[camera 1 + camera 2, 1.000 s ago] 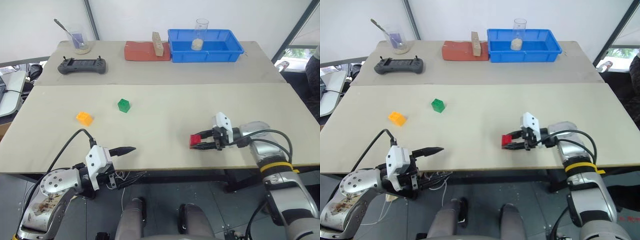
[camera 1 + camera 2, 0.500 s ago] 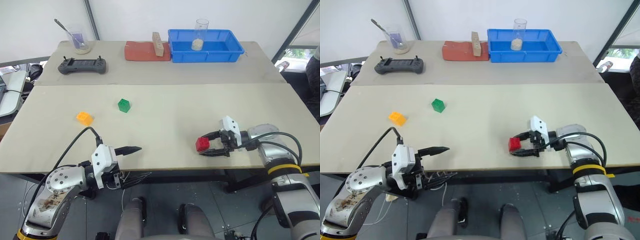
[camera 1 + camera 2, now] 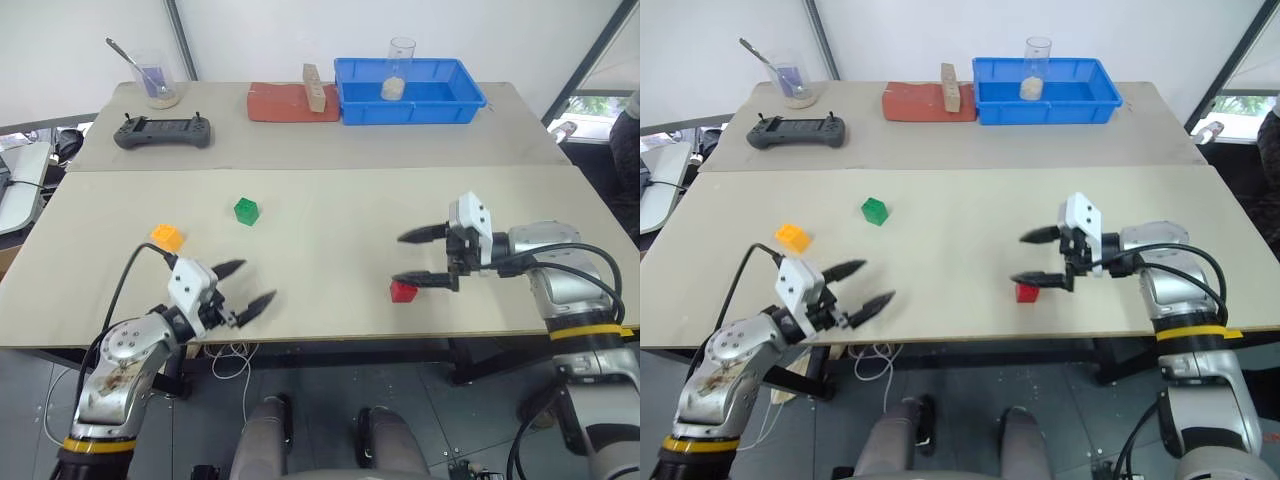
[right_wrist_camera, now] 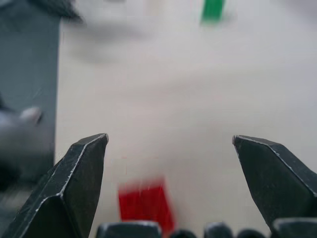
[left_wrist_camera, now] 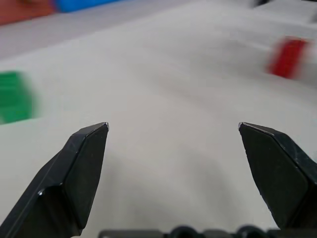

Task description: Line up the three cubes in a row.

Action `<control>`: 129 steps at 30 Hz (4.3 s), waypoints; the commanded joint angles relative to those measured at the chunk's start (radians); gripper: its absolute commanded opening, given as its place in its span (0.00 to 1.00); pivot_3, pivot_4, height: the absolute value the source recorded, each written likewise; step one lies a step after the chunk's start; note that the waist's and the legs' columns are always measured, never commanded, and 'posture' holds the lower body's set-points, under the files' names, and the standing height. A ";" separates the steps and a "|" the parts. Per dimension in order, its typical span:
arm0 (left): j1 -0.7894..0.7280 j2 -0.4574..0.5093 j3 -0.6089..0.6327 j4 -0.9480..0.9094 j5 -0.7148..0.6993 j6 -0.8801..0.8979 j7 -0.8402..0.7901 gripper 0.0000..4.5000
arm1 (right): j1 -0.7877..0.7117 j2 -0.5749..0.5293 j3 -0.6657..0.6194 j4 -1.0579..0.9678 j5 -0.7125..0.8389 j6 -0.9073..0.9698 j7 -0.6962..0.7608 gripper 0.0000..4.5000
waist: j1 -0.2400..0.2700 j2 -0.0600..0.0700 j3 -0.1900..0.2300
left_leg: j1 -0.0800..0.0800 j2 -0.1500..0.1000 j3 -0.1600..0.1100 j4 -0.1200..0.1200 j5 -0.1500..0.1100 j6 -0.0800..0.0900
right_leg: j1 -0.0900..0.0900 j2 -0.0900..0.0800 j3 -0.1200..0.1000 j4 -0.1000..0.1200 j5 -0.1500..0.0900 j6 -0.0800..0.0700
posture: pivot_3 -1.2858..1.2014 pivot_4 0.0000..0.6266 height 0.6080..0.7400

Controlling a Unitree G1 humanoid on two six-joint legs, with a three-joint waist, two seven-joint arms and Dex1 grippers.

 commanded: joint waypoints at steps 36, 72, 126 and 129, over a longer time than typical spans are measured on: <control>-0.761 -0.237 -0.002 1.211 0.226 -0.528 0.247 0.29 | 0.040 0.114 -0.091 -0.685 0.253 0.518 -0.683 1.00 | 0.014 -0.007 0.002 | -0.005 -0.001 -0.001 0.003 0.000 0.001 | 0.000 0.001 -0.001 -0.001 0.002 0.002 | 0.52 0.24 1.00; -0.632 -0.276 -0.422 0.858 0.222 -0.434 -0.525 0.29 | 0.372 -0.240 -0.182 -0.728 0.321 0.370 -0.385 1.00 | 0.004 -0.009 0.003 | -0.005 -0.001 -0.003 0.010 -0.001 0.003 | 0.002 0.000 0.000 -0.002 -0.006 0.002 | 0.52 0.24 1.00; -0.369 0.137 0.220 0.764 0.120 -0.212 0.012 0.99 | -0.024 -0.007 0.032 -0.608 0.322 0.476 -0.454 1.00 | 0.001 -0.009 0.003 | -0.005 0.001 0.000 0.006 -0.003 0.000 | -0.004 -0.001 -0.002 -0.002 -0.002 -0.005 | 0.52 0.24 1.00; -0.429 0.162 0.194 0.877 0.114 -0.244 -0.080 0.99 | -0.008 -0.012 0.032 -0.616 0.323 0.477 -0.463 1.00 | 0.003 -0.009 0.003 | -0.005 0.001 0.000 0.006 -0.003 0.000 | -0.004 -0.001 -0.003 -0.003 -0.003 -0.005 | 0.52 0.24 1.00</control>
